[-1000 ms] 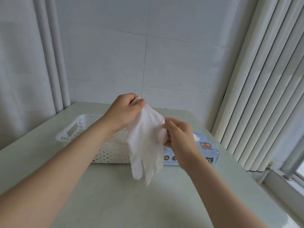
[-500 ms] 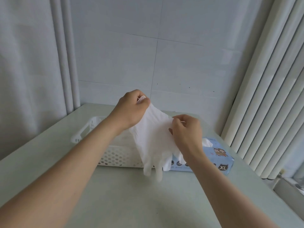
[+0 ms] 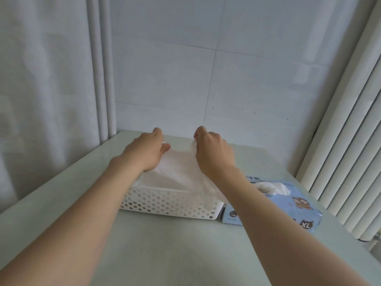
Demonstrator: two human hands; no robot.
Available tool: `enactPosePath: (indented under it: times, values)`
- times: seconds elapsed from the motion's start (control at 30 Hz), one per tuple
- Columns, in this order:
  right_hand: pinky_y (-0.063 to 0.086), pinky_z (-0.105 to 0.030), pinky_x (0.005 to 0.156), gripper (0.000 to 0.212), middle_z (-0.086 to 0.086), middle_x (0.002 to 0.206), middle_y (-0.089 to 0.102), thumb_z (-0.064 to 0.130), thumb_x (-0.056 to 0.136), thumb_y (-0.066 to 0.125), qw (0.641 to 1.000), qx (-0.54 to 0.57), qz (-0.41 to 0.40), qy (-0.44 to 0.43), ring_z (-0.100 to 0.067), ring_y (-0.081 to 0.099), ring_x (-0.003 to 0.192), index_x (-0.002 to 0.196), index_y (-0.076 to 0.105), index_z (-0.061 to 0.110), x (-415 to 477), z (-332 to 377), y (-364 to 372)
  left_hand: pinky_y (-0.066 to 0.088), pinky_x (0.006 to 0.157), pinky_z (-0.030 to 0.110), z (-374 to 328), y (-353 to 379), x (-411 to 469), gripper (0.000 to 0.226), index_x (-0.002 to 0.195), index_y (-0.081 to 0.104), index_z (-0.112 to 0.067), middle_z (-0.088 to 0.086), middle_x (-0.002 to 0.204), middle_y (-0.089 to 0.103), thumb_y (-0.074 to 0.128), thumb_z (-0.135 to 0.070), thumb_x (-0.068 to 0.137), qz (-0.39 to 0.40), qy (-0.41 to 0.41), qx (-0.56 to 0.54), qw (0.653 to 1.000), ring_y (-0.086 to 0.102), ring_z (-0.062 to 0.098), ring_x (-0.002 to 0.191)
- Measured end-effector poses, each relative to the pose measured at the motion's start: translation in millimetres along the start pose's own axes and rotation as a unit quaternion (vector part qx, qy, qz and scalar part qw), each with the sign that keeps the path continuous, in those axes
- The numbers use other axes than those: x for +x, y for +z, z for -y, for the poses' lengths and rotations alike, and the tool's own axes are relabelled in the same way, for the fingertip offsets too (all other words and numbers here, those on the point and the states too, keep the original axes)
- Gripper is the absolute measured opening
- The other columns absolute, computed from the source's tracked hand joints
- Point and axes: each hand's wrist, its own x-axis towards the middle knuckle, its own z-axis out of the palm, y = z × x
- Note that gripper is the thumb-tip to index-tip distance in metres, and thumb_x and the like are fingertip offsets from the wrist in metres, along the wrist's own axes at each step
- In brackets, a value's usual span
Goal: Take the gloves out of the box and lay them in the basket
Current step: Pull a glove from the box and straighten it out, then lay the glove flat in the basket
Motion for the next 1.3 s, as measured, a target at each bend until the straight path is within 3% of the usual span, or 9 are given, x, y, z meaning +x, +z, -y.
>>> enactPosePath:
  times: [0.17,0.3,0.47,0.57,0.63,0.73,0.87,1.13,1.3]
  values:
    - [0.027,-0.035,0.053,0.026,-0.003,0.093,0.056,0.005,0.099,0.056,0.991,-0.091,0.027,-0.090,-0.032,0.054,0.070,0.120,0.045,0.017,10,11,26,0.044,0.072,0.041,7,9,-4,0.035,0.127,0.037,-0.004,0.017,0.112,0.061,0.041,-0.035,0.113,0.021,-0.024,0.149,0.988,0.055,0.034,0.086]
    - [0.036,-0.036,0.078,0.055,-0.005,0.104,0.053,-0.003,0.084,0.059,0.989,-0.117,0.033,-0.080,-0.028,0.050,0.086,0.133,0.044,0.017,8,11,18,0.039,0.067,0.039,10,16,-2,0.032,0.133,0.035,-0.004,0.007,0.090,0.049,0.051,-0.017,0.108,0.040,-0.042,0.190,0.980,0.054,0.031,0.084]
    - [0.046,-0.037,0.095,0.033,0.004,0.122,0.059,0.037,0.101,0.065,0.962,0.030,0.264,-0.070,-0.023,0.058,0.119,0.133,0.064,0.028,1,7,-34,0.040,0.066,0.039,10,19,-1,0.040,0.134,0.036,-0.007,0.005,0.085,0.044,0.057,-0.002,0.100,0.042,-0.052,0.208,0.976,0.055,0.031,0.086]
    - [0.046,-0.040,0.109,0.060,0.015,0.126,0.051,0.069,0.094,0.060,0.915,-0.028,0.396,-0.079,-0.019,0.061,0.124,0.146,0.054,0.039,-15,5,-43,0.042,0.079,0.040,3,18,-4,0.041,0.133,0.042,-0.014,0.009,0.114,0.050,0.051,0.004,0.097,0.041,0.005,0.250,0.967,0.051,0.033,0.109]
    - [0.051,-0.042,0.108,0.060,0.018,0.136,0.053,0.066,0.096,0.060,0.904,-0.047,0.417,-0.083,-0.023,0.066,0.120,0.150,0.049,0.042,-20,4,-33,0.041,0.092,0.039,0,18,-3,0.041,0.128,0.050,-0.022,0.005,0.127,0.047,0.048,0.004,0.098,0.046,0.079,0.248,0.965,0.042,0.031,0.122]
    - [0.059,-0.043,0.098,0.053,0.008,0.138,0.057,0.030,0.099,0.059,0.909,-0.048,0.409,-0.073,-0.026,0.070,0.111,0.150,0.051,0.041,-16,-3,-19,0.042,0.100,0.035,-10,16,-5,0.020,0.125,0.060,-0.033,-0.005,0.124,0.053,0.054,-0.031,0.106,0.152,0.097,0.075,0.981,0.050,0.021,0.120]
    - [0.059,-0.035,0.081,0.050,0.006,0.123,0.067,0.027,0.091,0.063,0.917,-0.038,0.394,-0.041,-0.021,0.069,0.101,0.138,0.062,0.043,-15,-8,-8,0.043,0.109,0.038,-22,15,-15,0.085,0.133,0.058,-0.046,-0.019,0.129,0.061,0.040,-0.092,0.064,0.314,0.068,0.026,0.947,0.060,0.011,0.117]
    - [0.063,-0.039,0.085,0.055,0.004,0.112,0.071,0.022,0.081,0.081,0.937,0.041,0.346,-0.022,-0.020,0.073,0.097,0.132,0.067,0.037,-20,-18,-27,0.050,0.107,0.038,-9,25,-6,0.044,0.138,0.057,-0.047,-0.021,0.125,0.067,0.069,-0.050,0.096,0.332,0.100,0.038,0.937,0.066,0.005,0.110]
    - [0.056,-0.021,0.083,0.039,0.006,0.097,0.076,0.000,0.092,0.053,0.980,0.184,0.072,0.014,-0.011,0.069,0.092,0.110,0.079,0.024,-46,-35,-32,0.054,0.100,0.039,-18,22,-8,0.064,0.125,0.062,-0.036,-0.017,0.117,0.068,0.063,-0.082,0.080,0.275,0.096,0.032,0.956,0.067,0.010,0.104]
